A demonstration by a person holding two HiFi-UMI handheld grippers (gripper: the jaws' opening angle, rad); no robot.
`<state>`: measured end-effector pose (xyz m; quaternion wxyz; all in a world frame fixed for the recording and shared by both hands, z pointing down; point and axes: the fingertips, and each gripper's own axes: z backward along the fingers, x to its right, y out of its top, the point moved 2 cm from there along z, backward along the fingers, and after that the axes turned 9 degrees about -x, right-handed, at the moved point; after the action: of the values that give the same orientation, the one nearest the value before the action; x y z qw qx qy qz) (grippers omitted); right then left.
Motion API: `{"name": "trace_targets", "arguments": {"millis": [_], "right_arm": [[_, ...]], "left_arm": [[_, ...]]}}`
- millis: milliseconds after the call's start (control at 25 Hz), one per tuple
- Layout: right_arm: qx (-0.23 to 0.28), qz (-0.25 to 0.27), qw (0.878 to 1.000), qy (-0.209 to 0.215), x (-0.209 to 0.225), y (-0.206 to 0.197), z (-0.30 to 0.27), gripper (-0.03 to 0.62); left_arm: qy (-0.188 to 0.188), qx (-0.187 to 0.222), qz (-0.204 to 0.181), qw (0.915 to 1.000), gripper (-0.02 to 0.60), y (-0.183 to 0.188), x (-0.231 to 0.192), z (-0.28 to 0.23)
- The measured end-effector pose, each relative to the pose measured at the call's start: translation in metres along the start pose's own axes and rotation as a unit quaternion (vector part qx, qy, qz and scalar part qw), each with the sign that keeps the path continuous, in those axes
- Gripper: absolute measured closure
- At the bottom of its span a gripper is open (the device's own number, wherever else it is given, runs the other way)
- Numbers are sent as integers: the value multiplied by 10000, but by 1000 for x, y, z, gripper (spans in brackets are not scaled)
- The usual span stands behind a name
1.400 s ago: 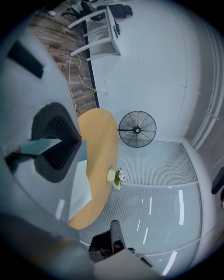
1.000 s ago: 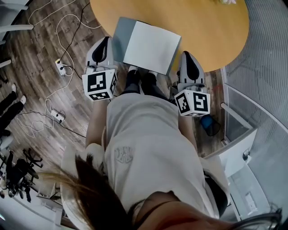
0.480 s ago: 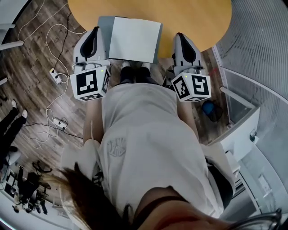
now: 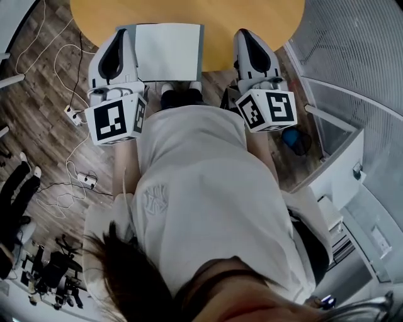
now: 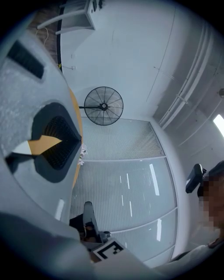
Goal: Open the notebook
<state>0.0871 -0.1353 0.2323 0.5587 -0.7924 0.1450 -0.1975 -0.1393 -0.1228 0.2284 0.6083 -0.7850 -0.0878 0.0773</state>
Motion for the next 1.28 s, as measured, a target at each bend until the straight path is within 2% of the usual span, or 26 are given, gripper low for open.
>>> {"name": "trace_targets", "arguments": {"millis": [400, 760, 1280], "right_arm": [[107, 223, 9995, 190, 14, 17, 6, 592], [-13, 163, 9996, 237, 27, 6, 19, 592], [-100, 81, 9994, 326, 42, -10, 26, 592]], "left_arm": [[-285, 252, -44, 9993, 565, 27, 42, -9], [-446, 257, 10, 9987, 565, 24, 75, -9], [-417, 123, 203, 9988, 565, 6, 107, -12]]}}
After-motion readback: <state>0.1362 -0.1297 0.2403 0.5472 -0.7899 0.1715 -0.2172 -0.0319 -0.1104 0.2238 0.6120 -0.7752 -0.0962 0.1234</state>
